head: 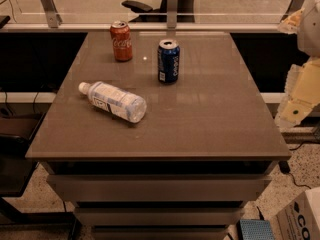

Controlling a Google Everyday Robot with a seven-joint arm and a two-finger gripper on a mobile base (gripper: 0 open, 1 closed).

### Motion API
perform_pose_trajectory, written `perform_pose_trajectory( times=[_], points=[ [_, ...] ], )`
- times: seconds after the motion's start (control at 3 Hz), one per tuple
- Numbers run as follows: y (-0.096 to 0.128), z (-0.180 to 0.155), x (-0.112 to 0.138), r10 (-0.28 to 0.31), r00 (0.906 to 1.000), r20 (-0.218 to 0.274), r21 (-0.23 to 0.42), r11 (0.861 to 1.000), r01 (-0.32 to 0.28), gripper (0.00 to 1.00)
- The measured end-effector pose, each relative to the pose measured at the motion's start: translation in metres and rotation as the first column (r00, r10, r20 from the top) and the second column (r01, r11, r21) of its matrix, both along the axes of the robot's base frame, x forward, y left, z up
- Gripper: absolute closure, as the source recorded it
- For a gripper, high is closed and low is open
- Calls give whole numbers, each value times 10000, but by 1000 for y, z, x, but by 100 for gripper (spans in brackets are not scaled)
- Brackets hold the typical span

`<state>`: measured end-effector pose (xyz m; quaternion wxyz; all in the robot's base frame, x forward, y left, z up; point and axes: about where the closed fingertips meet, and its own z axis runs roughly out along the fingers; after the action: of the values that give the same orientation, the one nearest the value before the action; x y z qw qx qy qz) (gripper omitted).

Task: Knock pepsi can over

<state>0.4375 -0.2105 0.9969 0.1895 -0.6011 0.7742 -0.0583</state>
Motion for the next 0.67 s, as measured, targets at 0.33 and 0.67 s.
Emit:
perform_pose_trajectory(
  times=[0.33,0.67],
  points=[
    [0,0,0,0,10000,2,0,10000,0,0],
    [2,3,7,-17,9997,258,239,9997,11,0]
  ],
)
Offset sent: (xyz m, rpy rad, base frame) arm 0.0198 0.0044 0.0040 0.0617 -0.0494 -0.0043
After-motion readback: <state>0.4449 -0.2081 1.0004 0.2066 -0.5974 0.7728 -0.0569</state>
